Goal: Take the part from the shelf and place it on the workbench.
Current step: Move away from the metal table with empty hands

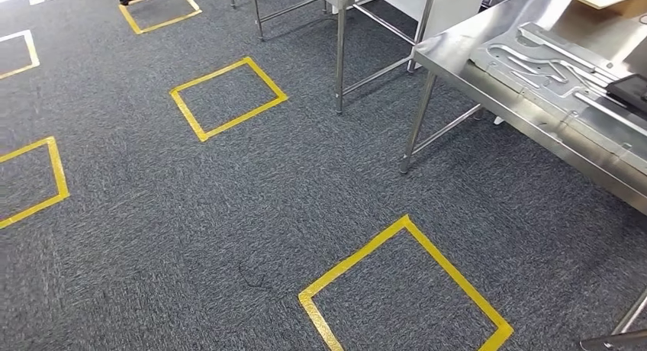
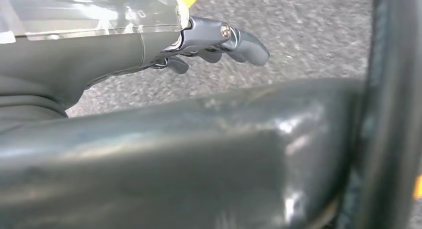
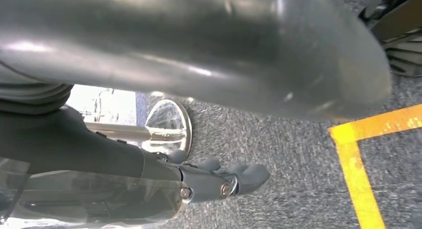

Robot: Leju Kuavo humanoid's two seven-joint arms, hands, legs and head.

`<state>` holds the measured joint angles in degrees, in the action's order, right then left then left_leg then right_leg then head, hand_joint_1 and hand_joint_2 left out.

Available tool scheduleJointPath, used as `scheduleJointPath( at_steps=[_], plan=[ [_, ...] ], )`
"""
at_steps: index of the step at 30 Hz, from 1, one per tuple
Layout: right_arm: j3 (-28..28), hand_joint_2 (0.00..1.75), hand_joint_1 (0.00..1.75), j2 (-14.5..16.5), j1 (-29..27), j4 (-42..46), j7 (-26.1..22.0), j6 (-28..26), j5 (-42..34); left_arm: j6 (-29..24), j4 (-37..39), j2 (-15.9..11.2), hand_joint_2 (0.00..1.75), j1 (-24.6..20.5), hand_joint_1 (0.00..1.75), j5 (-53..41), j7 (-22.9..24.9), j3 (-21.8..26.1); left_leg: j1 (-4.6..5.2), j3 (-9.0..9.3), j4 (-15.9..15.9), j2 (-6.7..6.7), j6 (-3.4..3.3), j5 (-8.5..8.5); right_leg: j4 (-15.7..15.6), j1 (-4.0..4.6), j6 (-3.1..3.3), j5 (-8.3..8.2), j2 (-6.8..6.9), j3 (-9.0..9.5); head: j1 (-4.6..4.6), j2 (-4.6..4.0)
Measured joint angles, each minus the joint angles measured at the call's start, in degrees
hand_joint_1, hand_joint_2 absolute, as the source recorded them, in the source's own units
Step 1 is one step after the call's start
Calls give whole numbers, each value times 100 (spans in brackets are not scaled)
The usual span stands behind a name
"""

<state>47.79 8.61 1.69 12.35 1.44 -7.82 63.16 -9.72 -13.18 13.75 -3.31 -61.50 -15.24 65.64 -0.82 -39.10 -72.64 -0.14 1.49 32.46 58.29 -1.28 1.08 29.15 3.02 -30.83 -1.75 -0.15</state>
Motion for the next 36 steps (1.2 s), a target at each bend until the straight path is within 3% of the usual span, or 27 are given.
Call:
scheduleJointPath(
  at_steps=[2,4,5,7,9,11,13,14,15,16,18,20,22,24,25,27,29,30,31,33,35,36],
  plan=[
    [58,0,0,1,-2,0,-27,0,-12,119,-69,-50,0,85,0,-22,-3,-15,8,414,784,208,-25,-351,7,6,-36,30,109,37,-1,0],
    [109,0,0,5,-6,0,-38,2,-25,141,-115,-81,0,101,0,-25,7,-17,47,680,1326,399,-86,-503,11,32,-95,64,215,67,1,0],
    [129,0,0,7,-3,0,-40,3,-31,138,-128,-92,0,101,0,-25,11,-18,69,695,1395,421,-114,-494,6,44,-127,72,270,80,1,0],
    [153,0,0,10,20,0,-43,4,-39,134,-148,-110,0,118,0,-25,17,-18,69,689,1429,286,-180,-522,-10,42,-198,86,347,120,0,0],
    [162,0,0,11,26,0,-46,4,-41,132,-154,-118,0,133,0,-25,22,-18,44,721,1495,172,-258,-571,141,21,-259,225,154,85,1,0],
    [178,0,0,11,8,0,-48,8,-42,132,-156,-119,0,131,0,-25,27,-18,40,723,1524,62,-313,-611,730,6,-278,579,-160,-192,1,0],
    [203,0,0,13,-5,-3,-36,27,-43,127,-157,-119,0,129,0,-25,32,-18,57,704,1519,-74,-336,-622,1414,6,-279,843,-269,-552,1,0],
    [213,0,0,15,-8,-4,-25,38,-43,124,-157,-120,0,131,0,-25,37,-18,64,703,1514,-151,-339,-622,1537,5,-276,814,-279,-635,1,0],
    [220,0,0,16,-11,-6,-12,47,-42,115,-157,-123,0,134,0,-25,42,-17,68,707,1505,-232,-336,-620,1453,5,-269,675,-290,-621,1,0],
    [226,0,0,17,-15,-7,4,53,-41,102,-157,-127,0,135,0,-27,46,-17,69,714,1492,-313,-330,-617,1160,4,-256,450,-325,-506,1,0],
    [245,0,0,17,-26,-7,34,64,-39,69,-157,-134,0,132,0,-44,49,-15,74,704,1450,-453,-298,-598,430,0,-210,86,-527,-209,1,0],
    [265,0,0,22,-25,-5,49,70,-38,39,-157,-142,0,130,0,-76,42,-15,75,666,1425,-560,-234,-589,88,12,-164,-5,-650,-77,1,0],
    [273,0,0,33,-4,-4,52,70,-38,24,-157,-151,0,142,0,-97,39,-15,67,639,1436,-632,-159,-597,54,20,-106,-17,-560,-64,1,0],
    [278,0,0,49,-1,-4,53,68,-38,20,-157,-161,0,155,0,-98,41,-15,68,581,1304,-452,-100,-504,-2,7,-25,-44,-439,-29,0,0],
    [284,0,0,57,-8,-5,52,68,-38,19,-157,-165,0,151,0,-96,43,-15,67,484,1080,-307,-77,-366,-25,-2,13,-51,-367,-14,-1,0],
    [296,0,0,66,-30,-5,51,67,-38,21,-156,-168,0,137,0,-90,46,-15,47,143,376,-97,-31,5,-28,19,55,-39,-225,-7,-1,0],
    [302,0,0,75,-40,-6,49,70,-36,24,-155,-172,0,136,0,-86,54,-14,21,-113,-153,-44,4,168,-24,35,61,-23,-78,-5,-1,0],
    [303,0,0,81,-38,-7,47,72,-31,25,-155,-178,0,143,0,-84,60,-12,13,-92,-124,-24,12,92,-22,38,57,-13,-8,2,-2,0],
    [303,0,0,90,-35,-7,45,73,-25,24,-156,-188,0,151,0,-84,67,-9,9,50,139,20,10,-76,-20,38,48,-1,59,16,-2,0],
    [303,0,0,107,-33,-7,42,74,-6,24,-157,-212,0,152,0,-84,79,-4,25,491,953,225,-27,-420,-11,53,7,35,178,59,-1,0],
    [304,0,0,120,-30,-6,39,74,9,24,-157,-227,0,139,0,-84,83,-3,56,711,1397,353,-88,-540,-9,75,-50,68,278,96,0,0],
    [305,0,0,125,-19,-6,37,75,14,23,-157,-231,0,139,0,-84,84,-2,73,709,1429,328,-117,-530,-17,79,-82,75,324,112,0,0]
  ],
)
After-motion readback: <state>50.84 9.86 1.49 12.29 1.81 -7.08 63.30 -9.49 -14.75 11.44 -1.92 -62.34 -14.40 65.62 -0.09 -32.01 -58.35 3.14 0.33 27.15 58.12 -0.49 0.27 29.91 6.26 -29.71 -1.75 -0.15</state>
